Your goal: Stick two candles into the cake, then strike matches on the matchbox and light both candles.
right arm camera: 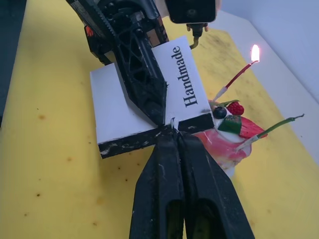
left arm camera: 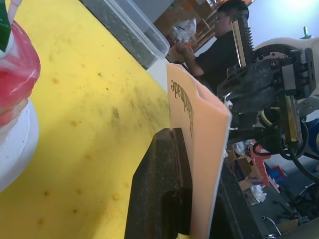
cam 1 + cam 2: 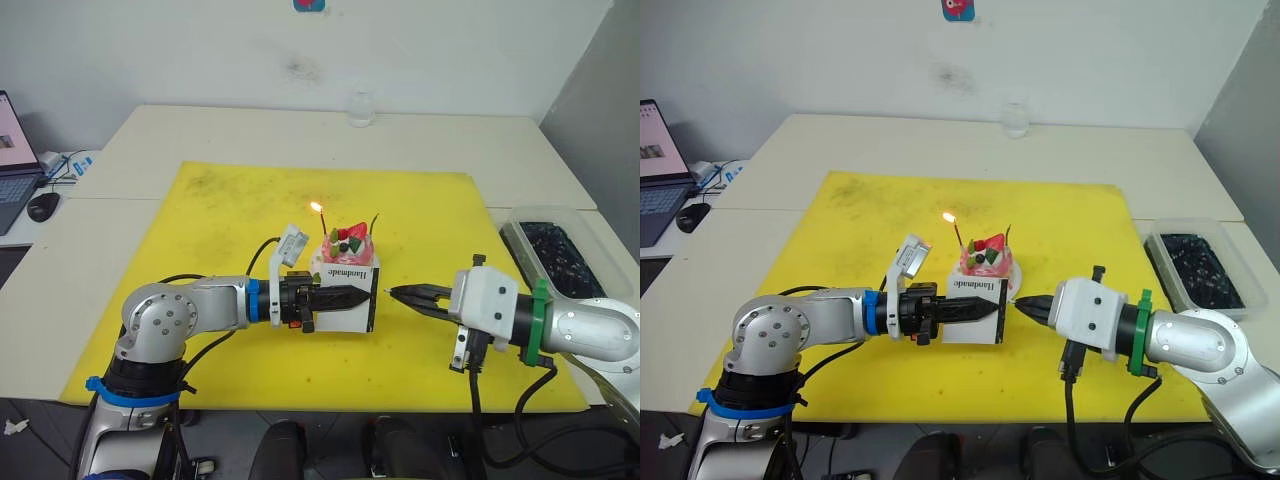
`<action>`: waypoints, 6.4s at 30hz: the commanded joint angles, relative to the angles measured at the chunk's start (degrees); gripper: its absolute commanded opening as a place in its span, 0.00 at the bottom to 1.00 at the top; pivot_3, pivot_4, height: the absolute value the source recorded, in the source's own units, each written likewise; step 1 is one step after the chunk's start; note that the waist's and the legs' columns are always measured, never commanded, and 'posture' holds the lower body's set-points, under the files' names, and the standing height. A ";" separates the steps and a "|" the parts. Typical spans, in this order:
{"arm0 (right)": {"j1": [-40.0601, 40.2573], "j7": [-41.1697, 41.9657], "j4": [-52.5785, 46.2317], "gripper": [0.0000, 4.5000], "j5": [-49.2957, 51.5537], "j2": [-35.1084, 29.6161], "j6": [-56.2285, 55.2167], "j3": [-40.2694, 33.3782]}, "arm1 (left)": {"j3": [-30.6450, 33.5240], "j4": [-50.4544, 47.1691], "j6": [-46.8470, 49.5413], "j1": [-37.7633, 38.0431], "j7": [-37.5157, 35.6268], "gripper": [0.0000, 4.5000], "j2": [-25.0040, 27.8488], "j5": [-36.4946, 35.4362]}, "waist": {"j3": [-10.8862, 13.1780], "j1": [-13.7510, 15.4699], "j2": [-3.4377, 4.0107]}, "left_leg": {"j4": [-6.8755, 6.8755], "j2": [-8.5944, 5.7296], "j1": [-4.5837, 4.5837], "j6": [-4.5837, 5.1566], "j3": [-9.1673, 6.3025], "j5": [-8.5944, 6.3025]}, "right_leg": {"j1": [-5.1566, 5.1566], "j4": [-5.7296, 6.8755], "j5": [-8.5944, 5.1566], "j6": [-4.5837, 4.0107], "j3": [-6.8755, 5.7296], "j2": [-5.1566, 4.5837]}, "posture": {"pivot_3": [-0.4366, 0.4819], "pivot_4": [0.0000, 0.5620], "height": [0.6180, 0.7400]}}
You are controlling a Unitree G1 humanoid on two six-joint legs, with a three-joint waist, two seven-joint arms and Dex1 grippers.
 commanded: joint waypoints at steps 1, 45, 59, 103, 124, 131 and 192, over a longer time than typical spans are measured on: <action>-1.31 0.35 0.35 0.01 -2.79 -0.35 -1.70 1.99 | 0.91 -1.61 -0.20 -0.65 -0.14 0.00 -0.35 -1.50 | 0.00 0.02 0.00 | 0.00 0.00 0.00 0.00 0.00 0.00 | 0.00 0.00 0.00 0.00 0.00 0.00 | 0.48 0.27 1.00; -3.59 1.36 4.16 0.01 -10.64 4.53 -4.34 5.85 | -0.25 -0.32 0.36 -1.55 -3.23 0.00 0.04 -0.05 | 0.00 0.02 0.00 | 0.00 0.01 0.00 0.00 0.01 0.00 | -0.01 0.00 0.00 0.00 -0.01 -0.03 | 0.48 0.27 1.00; -4.90 1.40 3.72 0.01 -12.32 4.66 -1.42 9.41 | -2.11 -1.25 0.34 -1.82 -5.68 0.00 -0.07 1.31 | 0.00 0.01 0.00 | 0.00 0.01 0.00 0.00 0.00 0.00 | -0.01 0.00 0.00 -0.01 -0.01 -0.06 | 0.48 0.27 1.00; -21.54 -6.87 14.13 0.01 -16.87 10.98 6.40 9.23 | 0.45 -12.21 -2.23 10.68 -6.88 0.00 10.81 -3.60 | 0.01 -0.10 0.03 | -0.07 0.02 -0.05 0.00 0.05 0.00 | -0.11 -0.03 -0.05 -0.11 0.00 -0.20 | 0.48 0.27 1.00; -19.20 -6.47 17.75 0.01 -20.43 12.42 1.28 9.31 | -0.15 -11.87 -2.89 10.57 -6.91 0.00 10.46 -2.65 | 0.01 -0.07 0.03 | -0.08 0.04 -0.05 0.00 0.03 0.00 | -0.11 -0.02 -0.06 -0.11 0.00 -0.20 | 0.48 0.27 1.00; -19.27 -6.60 17.84 0.01 -20.48 12.58 1.33 9.25 | -0.23 -11.81 -2.85 10.36 -7.08 0.00 10.35 -2.35 | 0.01 -0.07 0.03 | -0.08 0.04 -0.05 0.00 0.04 0.00 | -0.11 -0.02 -0.06 -0.11 -0.01 -0.20 | 0.48 0.27 1.00; 2.02 -12.41 51.37 0.14 -22.44 -1.39 -8.91 -24.45 | -3.38 -10.41 -4.53 9.21 -5.45 0.00 4.03 0.73 | 0.01 -0.07 0.03 | -0.06 -0.07 -0.04 0.01 0.09 0.00 | -0.08 -0.04 -0.05 -0.10 0.05 -0.07 | 0.48 0.27 1.00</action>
